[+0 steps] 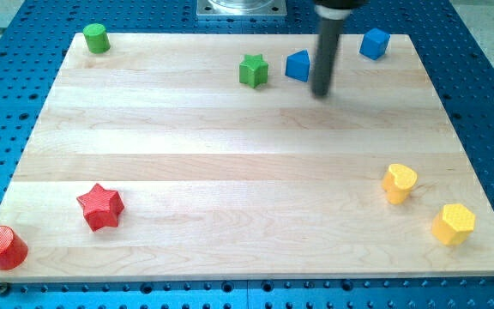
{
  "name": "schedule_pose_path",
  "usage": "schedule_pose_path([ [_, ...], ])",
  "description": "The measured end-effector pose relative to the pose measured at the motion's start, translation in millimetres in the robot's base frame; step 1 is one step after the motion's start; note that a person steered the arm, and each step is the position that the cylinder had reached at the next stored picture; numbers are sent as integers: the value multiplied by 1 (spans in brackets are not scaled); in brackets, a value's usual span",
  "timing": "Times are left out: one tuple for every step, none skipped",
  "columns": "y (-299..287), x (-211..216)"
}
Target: Slide the blue cube above the green star
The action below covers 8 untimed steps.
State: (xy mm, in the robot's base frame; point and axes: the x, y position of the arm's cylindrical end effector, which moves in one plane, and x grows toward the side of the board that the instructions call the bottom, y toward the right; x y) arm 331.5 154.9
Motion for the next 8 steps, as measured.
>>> schedule_pose_path([
  [79, -42],
  [99, -85],
  [93, -85],
  [77, -84],
  [133, -103],
  [90, -110],
  [12, -92],
  [7, -85],
])
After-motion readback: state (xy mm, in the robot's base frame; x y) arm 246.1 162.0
